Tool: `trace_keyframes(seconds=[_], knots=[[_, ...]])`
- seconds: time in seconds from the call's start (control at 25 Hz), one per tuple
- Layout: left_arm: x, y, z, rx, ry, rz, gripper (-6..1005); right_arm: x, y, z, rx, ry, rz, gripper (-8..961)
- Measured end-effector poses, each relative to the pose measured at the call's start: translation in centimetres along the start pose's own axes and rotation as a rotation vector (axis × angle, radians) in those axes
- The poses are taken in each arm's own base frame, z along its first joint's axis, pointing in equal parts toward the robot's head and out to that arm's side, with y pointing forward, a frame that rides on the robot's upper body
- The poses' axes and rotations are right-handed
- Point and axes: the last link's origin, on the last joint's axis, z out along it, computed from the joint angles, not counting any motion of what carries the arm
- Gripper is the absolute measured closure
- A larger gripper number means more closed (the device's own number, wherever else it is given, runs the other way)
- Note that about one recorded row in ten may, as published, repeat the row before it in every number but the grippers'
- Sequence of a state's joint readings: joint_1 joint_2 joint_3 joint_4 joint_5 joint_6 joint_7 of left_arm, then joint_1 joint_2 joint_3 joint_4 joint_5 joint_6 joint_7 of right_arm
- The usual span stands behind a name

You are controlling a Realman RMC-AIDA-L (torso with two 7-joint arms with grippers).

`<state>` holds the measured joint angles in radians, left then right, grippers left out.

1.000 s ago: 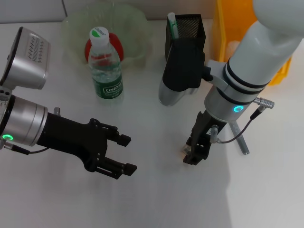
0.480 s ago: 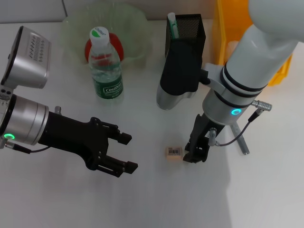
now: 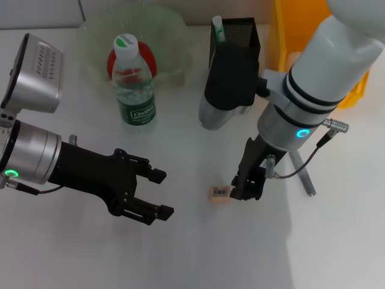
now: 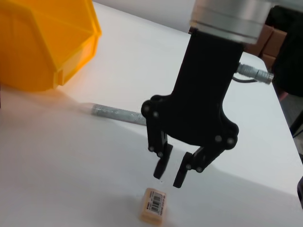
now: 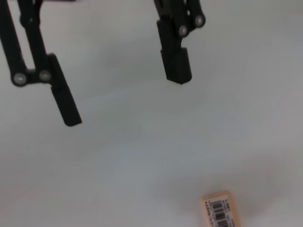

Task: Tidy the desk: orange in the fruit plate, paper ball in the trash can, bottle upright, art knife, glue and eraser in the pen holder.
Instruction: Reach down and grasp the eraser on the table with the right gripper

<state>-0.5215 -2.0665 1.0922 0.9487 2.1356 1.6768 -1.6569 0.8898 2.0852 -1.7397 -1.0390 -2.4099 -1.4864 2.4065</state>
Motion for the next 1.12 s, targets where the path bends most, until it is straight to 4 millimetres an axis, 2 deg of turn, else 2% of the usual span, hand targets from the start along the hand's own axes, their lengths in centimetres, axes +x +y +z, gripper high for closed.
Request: trace_keyframes(seconds=[0.28, 0.6, 0.92, 1.12], knots=[[-0.2, 0.1, 0.0, -0.005, -0.001, -0.006, 217, -0.3, 0.0, 0.0, 0.016, -0.01, -0.03, 704], [-0.4, 0.2, -0.1, -0.006, -0.004, -0.012, 217, -0.9, 0.4, 1.5, 0.054, -0.014, -0.083, 539], [-0.4, 0.2, -0.1, -0.007, -0.002, -0.016, 217, -1.0, 0.5, 2.2, 0.051, -0.017, -0.1, 540], [-0.3, 0.1, 0.0, -0.003, -0.001, -0.02, 217, -1.0, 0.4, 2.5, 0.057, -0.018, -0.104, 612]])
